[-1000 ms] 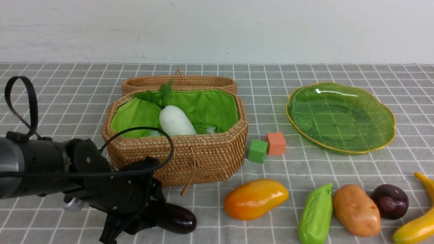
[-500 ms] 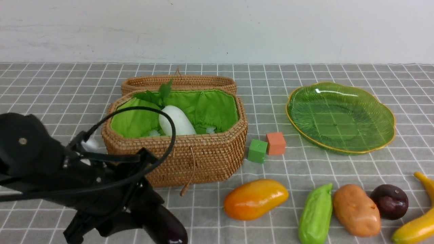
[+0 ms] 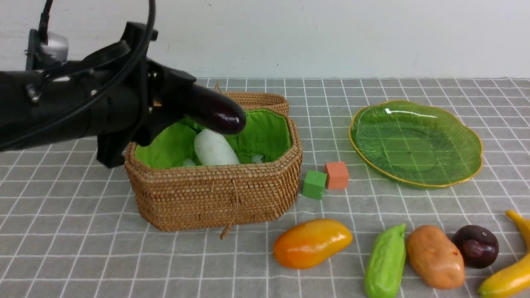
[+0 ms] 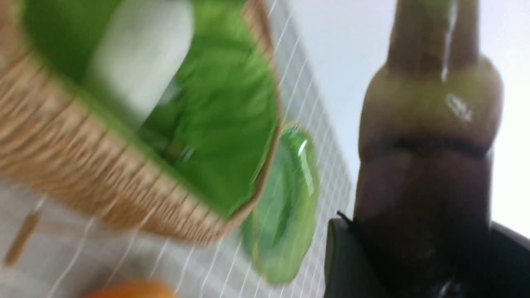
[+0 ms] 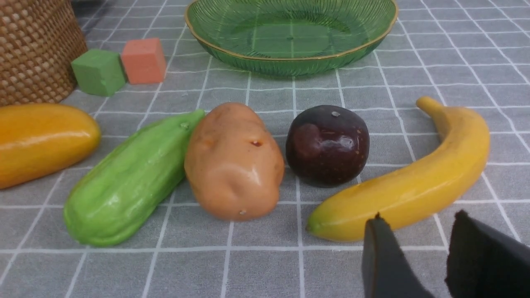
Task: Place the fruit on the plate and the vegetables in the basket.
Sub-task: Use the left arm to grab an eggplant and put it into the left basket, then use the right arm to grab a potato and put it into the left basket
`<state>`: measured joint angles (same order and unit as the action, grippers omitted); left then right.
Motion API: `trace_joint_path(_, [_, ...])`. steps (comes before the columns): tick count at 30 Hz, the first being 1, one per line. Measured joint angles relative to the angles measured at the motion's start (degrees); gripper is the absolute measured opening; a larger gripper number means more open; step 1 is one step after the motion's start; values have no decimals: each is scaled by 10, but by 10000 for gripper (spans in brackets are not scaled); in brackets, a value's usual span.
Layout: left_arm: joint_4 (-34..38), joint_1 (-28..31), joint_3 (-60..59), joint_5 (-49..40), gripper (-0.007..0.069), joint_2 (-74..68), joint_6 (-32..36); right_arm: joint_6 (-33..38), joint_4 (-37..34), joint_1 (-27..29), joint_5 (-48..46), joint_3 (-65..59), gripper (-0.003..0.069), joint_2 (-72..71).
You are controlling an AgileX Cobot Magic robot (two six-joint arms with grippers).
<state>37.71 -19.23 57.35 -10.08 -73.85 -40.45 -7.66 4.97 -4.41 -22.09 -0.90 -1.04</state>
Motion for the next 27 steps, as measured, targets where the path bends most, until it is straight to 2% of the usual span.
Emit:
trace_joint_path(6, [7, 0, 47, 21, 370, -114, 0, 0, 0, 0, 0, 0, 242, 0])
trace_joint_path(9, [10, 0, 55, 17, 424, -163, 0, 0, 0, 0, 0, 0, 242, 0])
trace_joint_path(13, [7, 0, 55, 5, 497, -177, 0, 0, 0, 0, 0, 0, 242, 0])
trace_joint_path(20, [-26, 3, 55, -12, 526, -154, 15, 0, 0, 0, 0, 0, 242, 0])
trace_joint_path(24, [-55, 16, 55, -59, 519, -116, 66, 0, 0, 0, 0, 0, 242, 0])
trace_joint_path(27, [-105, 46, 55, -156, 470, -33, 184, 0, 0, 0, 0, 0, 242, 0])
